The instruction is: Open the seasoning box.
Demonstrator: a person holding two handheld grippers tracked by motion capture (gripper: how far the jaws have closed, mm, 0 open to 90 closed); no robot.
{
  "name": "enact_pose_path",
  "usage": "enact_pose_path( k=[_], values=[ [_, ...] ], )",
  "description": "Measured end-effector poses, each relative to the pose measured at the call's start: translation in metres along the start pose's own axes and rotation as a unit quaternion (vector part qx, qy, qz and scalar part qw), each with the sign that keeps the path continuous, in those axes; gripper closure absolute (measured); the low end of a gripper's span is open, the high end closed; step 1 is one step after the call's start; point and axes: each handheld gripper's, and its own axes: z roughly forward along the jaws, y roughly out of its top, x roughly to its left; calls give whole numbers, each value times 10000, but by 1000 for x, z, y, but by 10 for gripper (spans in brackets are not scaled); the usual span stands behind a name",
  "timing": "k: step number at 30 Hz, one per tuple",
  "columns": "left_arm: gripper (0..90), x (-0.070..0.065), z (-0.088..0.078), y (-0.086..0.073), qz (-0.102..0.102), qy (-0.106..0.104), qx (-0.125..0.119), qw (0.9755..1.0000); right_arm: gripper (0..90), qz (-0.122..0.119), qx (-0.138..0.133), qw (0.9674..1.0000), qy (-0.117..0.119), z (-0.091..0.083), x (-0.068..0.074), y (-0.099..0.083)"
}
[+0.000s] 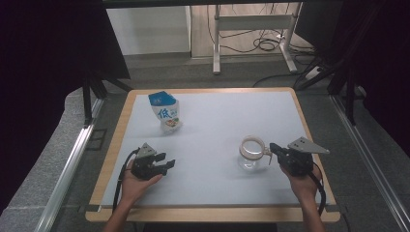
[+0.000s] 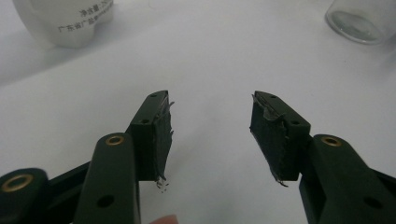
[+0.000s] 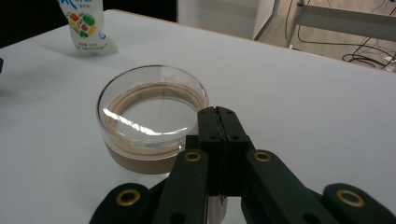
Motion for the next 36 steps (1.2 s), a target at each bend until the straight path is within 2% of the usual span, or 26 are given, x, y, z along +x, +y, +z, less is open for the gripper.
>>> enact_pose_path(
  k=[12,20,21,22,23,24,26,28,29,30,31,34,36],
  values=[
    [507,-4,3,0,55,-14,28,10000,900,46,0,10000,-11,0,1,-2],
    [649,-8,5,3,90,-38,-54,9999,900,102,-8,9999,15,0,0,-3],
    [721,-9,6,4,107,-72,-71,9999,900,106,-12,9999,19,-1,0,-4],
    [721,-11,6,6,132,-109,-97,9998,900,106,-12,9999,19,-1,0,-4],
    [798,-13,7,7,161,-147,-117,9997,900,122,-11,9999,27,-1,0,-4],
    [798,-16,8,10,194,-195,-131,9995,900,122,-11,9999,27,-1,0,-4],
    [877,-24,15,19,328,-342,-152,9988,900,131,-12,9999,38,-1,0,-4],
    [894,-28,18,22,364,-397,-157,9984,900,137,-12,9999,42,-1,0,-4],
    [896,-34,26,29,435,-538,-161,9975,900,142,-19,9999,47,-1,0,-4],
    [898,-34,26,29,435,-538,-161,9975,900,143,-24,9999,48,-1,0,-4],
    [899,-41,34,35,526,-607,-155,9967,900,146,-19,9999,47,-1,0,-4],
    [899,-48,41,42,583,-699,-171,9957,900,148,-23,9999,46,-1,0,-4],
    [899,-59,51,54,665,-820,-209,9942,900,149,-32,9999,53,-1,0,-5]
  ],
)
